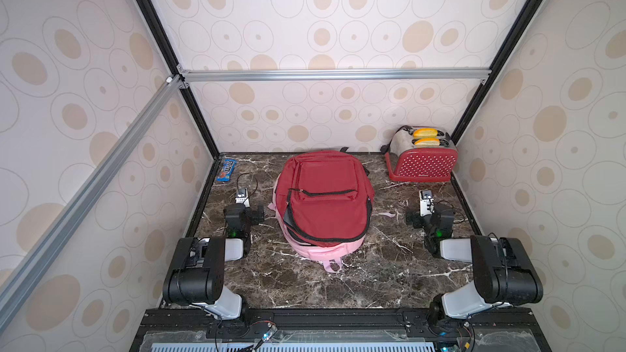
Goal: Zip up the backpack
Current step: Zip the zipper on the backpack.
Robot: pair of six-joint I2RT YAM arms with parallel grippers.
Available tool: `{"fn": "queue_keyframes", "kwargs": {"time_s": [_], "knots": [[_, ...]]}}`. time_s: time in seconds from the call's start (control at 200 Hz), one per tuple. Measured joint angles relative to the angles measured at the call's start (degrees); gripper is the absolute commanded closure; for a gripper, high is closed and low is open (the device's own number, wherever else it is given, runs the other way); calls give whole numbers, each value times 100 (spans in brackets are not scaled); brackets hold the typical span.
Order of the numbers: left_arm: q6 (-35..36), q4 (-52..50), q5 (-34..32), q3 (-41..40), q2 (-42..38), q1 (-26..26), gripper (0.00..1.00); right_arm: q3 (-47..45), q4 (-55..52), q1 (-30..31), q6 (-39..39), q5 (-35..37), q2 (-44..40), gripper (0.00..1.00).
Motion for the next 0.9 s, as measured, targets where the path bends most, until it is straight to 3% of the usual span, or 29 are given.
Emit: {"fn": "queue_keyframes", "kwargs": {"time_s": [0.901], "knots": [[2, 0, -79, 0, 0, -26, 1, 0, -2, 0, 0, 0, 2, 1]]}}
